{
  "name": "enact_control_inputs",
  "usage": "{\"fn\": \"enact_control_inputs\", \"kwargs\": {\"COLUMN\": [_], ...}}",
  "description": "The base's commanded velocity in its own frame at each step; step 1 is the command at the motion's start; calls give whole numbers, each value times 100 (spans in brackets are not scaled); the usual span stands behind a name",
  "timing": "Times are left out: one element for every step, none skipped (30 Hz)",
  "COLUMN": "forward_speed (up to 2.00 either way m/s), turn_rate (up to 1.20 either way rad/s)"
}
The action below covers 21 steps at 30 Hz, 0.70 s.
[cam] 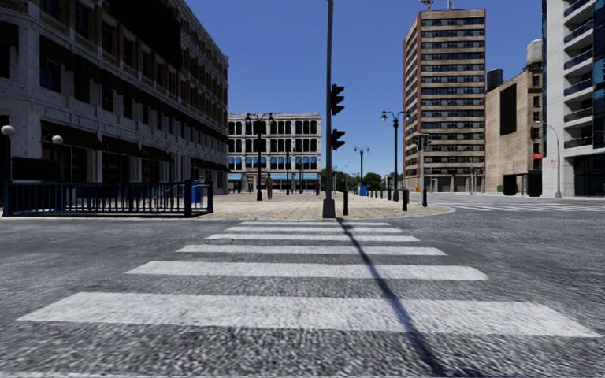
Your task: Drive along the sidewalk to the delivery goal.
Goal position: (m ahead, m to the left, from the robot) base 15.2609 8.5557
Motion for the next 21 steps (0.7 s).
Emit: {"fn": "enact_control_inputs", "kwargs": {"forward_speed": [200,200,200,200,200,200,200,200,200,200,200,200,200,200,200,200,200,200,200,200,200], "turn_rate": [0,0,0,0,0,0,0,0,0,0,0,0,0,0,0,0,0,0,0,0,0]}}
